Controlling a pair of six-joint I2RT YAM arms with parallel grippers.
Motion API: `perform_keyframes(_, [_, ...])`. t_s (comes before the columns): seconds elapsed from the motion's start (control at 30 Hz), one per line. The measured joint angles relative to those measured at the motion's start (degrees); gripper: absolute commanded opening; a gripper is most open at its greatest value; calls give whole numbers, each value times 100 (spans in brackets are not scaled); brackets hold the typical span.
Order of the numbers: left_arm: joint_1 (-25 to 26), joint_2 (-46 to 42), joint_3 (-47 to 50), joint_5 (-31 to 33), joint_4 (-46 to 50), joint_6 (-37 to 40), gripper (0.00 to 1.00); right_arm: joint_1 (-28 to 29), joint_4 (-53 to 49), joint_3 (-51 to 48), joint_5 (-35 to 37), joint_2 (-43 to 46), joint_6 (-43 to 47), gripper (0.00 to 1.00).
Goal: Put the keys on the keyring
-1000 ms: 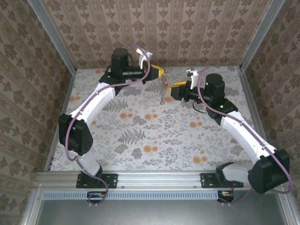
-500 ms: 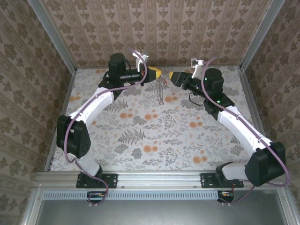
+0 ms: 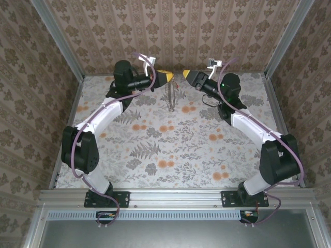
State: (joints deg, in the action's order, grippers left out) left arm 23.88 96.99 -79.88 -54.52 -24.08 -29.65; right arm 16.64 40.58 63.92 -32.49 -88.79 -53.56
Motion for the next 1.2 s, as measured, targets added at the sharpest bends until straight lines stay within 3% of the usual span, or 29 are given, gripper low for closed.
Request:
perform_keyframes(0.17, [2, 0, 0, -15, -306, -302, 0, 0, 918, 0, -273, -439, -498, 34])
perform_keyframes(0.47, [0, 0, 35, -50, -697, -678, 0, 39, 1631, 0, -492, -728, -922, 32])
perform_keyframes(1.2, [2, 2, 35, -50, -774, -791, 0, 203, 1912, 2, -664, -730, -990, 29])
